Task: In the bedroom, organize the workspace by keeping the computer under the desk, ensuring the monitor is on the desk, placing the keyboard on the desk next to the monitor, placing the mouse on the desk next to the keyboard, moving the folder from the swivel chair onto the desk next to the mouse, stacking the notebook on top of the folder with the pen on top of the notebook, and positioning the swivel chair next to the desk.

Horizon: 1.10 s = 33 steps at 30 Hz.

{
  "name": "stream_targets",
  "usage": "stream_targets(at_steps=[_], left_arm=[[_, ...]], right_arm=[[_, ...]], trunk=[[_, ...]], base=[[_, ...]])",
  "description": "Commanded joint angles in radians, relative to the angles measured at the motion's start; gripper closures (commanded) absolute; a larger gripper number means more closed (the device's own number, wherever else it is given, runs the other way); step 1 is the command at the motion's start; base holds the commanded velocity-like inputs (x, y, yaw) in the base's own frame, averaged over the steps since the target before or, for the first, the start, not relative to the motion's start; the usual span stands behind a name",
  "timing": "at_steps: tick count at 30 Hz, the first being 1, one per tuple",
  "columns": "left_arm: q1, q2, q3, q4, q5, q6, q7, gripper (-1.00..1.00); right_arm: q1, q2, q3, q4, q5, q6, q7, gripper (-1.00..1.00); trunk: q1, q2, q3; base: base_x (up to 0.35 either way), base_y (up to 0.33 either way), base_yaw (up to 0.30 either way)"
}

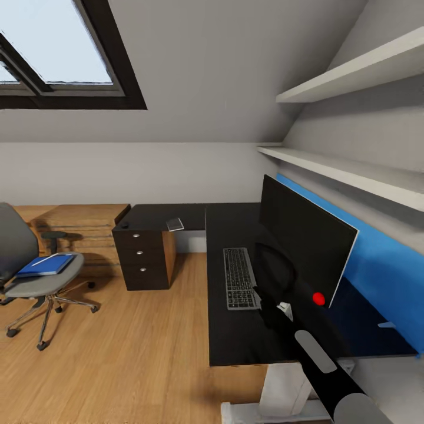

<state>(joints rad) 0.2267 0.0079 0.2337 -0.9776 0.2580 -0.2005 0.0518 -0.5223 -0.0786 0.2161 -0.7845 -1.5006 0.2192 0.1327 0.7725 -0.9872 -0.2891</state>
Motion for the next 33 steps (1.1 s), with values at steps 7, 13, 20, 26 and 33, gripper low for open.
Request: stream_targets(at_steps=[7,13,20,26,33], left_arm=[[0.000,0.001,-0.002,-0.001,0.007,-0.002,0.003,-1.00],[0.000,0.001,-0.002,-0.001,0.007,-0.002,0.003,-1.00],[0.000,0.001,-0.002,-0.001,0.007,-0.002,0.003,-1.00],[0.000,0.001,-0.002,-0.001,0.006,-0.002,0.003,-1.00],[0.000,0.001,-0.002,-0.001,0.006,-0.002,0.004,-1.00]], right_arm=[[-0.001,0.001,0.004,0.002,-0.007,0.000,0.001,-1.00],[-0.001,0.002,0.012,0.003,-0.006,-0.001,0.000,-1.00],[-0.001,0.004,0.095,0.005,-0.005,-0.009,-0.024,-1.00],[-0.001,0.034,0.178,0.004,0.015,-0.042,-0.100,-1.00],[-0.001,0.073,0.200,0.004,0.199,-0.091,-0.125,-1.00]], trunk=[[0.000,-0.001,-0.001],[0.000,-0.001,-0.001],[0.000,-0.001,-0.001],[0.000,-0.001,-0.001],[0.000,-0.001,-0.001]], base=[[-0.323,-0.071,0.000],[-0.329,-0.076,0.000],[-0.330,-0.076,0.000],[-0.330,-0.076,0.000],[-0.330,-0.076,0.000]])
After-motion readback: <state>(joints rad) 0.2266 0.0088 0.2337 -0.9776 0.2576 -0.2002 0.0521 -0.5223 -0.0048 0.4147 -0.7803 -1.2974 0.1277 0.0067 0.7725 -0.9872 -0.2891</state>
